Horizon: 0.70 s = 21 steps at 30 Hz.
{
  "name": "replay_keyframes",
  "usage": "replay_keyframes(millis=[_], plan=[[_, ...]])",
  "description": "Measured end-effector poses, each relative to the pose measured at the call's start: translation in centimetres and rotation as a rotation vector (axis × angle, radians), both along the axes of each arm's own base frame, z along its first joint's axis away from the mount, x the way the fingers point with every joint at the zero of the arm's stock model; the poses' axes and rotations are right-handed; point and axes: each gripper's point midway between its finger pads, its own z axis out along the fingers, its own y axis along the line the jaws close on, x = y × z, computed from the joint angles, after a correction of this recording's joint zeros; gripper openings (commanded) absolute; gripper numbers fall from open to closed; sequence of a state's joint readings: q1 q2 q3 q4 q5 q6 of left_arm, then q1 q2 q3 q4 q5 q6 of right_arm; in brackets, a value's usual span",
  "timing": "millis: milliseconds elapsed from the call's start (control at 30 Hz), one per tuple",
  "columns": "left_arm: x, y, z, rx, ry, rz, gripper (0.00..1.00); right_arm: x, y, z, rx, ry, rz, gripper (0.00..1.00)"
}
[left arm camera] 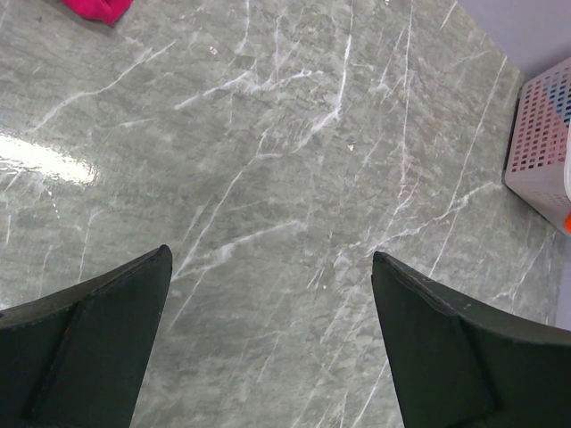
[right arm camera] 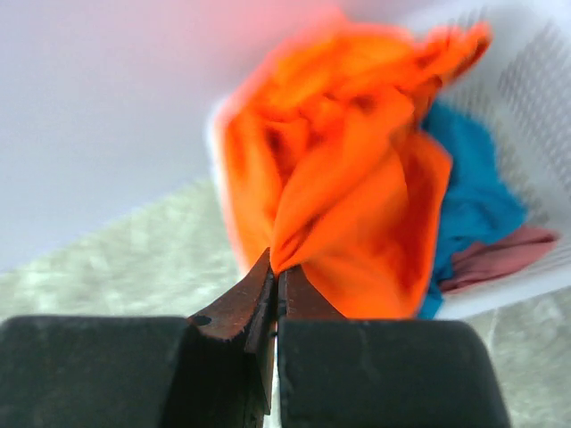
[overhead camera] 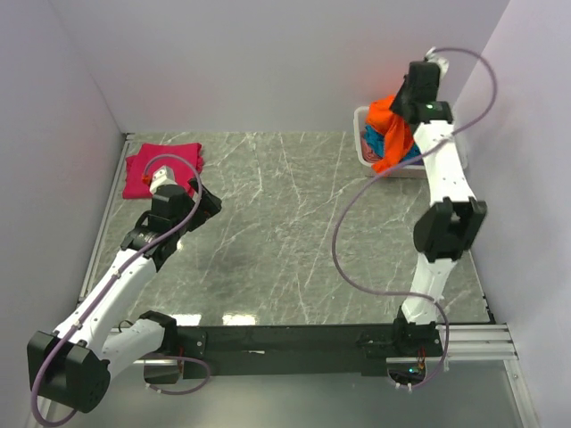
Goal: Fold and stack the t-shirts
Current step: Grab the tshirt from the pile, then move the tshirt to the center of the board
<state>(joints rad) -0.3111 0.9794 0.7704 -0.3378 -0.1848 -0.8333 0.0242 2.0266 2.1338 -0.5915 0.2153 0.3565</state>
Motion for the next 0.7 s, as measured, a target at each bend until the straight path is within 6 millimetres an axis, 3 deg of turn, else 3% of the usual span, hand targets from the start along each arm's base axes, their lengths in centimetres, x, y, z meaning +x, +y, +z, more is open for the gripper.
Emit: replay_keyframes(millis=[167, 267, 367, 500, 600, 700], plan=[[-0.1, -0.2, 0.0, -0.005, 0.000, -0.008, 0.99, -5.8, 2.1, 13.2, -0.029, -0.250, 0.082, 0.00], [-0.2, -0.3, 0.3, -0.015, -0.007, -0.017, 0.99, -10.2, 6.2, 19.6, -0.047, -0.389, 0.188, 0.00], [-0.4, -0.4, 0.9, -0.026, -0.023, -0.023, 1.00, -15.1, 13.0, 24.1, -0.049, -0.503, 0.364, 0.00], [-0.7, -0.4, 1.3, -0.037, -0.034, -0.021, 1.00, -20.3, 20.9, 26.2, -0.002, -0.565, 0.630, 0.00], [-1.1, -0.3, 1.3, -0.048, -0.030, -0.012, 0.99, -21.8, 23.3, 26.1, 0.028, -0.565, 0.731, 0.00], [-1.7, 0.1, 1.4, -0.055, -0.026, 0.007, 1.00, -22.1, 23.9, 23.5, 0.045, -0.507, 0.758, 0.00]])
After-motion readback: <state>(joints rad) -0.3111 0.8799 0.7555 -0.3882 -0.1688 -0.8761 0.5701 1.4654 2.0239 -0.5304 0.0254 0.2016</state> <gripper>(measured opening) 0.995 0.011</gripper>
